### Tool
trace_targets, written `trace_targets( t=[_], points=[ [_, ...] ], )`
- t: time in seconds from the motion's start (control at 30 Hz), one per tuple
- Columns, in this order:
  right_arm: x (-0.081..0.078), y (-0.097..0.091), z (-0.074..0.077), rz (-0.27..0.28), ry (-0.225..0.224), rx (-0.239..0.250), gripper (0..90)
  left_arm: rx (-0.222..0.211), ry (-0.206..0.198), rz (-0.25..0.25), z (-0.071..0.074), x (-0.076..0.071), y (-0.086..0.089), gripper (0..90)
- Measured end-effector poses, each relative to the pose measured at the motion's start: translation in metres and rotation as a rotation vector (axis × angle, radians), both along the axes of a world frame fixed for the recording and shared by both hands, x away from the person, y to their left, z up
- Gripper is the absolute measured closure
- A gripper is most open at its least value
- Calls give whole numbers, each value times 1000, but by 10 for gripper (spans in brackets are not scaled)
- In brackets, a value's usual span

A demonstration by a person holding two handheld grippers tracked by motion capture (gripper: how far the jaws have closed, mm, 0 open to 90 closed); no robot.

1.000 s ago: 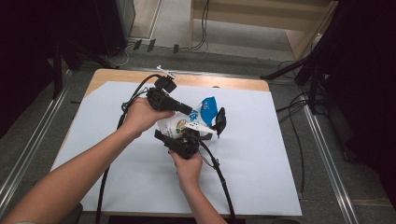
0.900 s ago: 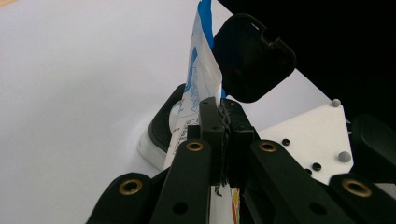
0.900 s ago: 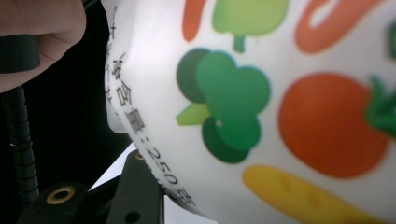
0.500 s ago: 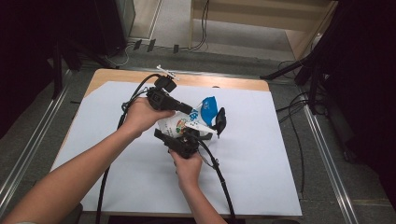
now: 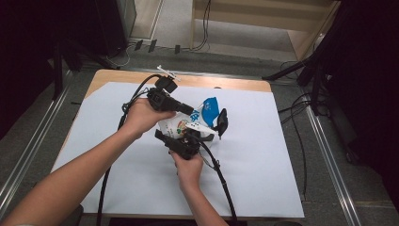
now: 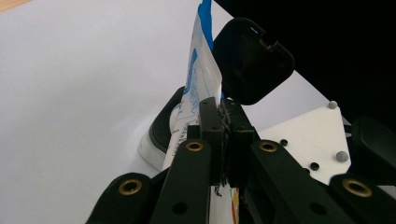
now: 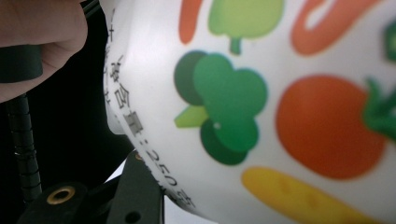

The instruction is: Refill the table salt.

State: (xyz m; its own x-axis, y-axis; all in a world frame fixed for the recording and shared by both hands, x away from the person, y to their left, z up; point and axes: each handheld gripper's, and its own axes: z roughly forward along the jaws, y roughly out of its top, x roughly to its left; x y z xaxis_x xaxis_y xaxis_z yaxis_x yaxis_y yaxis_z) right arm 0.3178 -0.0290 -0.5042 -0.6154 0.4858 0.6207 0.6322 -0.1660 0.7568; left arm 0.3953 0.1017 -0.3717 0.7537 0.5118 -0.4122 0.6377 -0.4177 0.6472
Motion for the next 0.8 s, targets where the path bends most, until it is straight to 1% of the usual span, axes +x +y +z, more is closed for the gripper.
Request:
trace_targets(
  t=[0.1,0.13,0.8],
  points=[
    [0,0,0,-1,-1,-1,626,2,2,2,0,0,0,900],
    [1,0,-1,-3,-11,-3,626,0,2,2,0,0,0,900],
    [1,-1,0,-4,-9,-2,628,1,-1,3,0,0,-1,900]
  ],
)
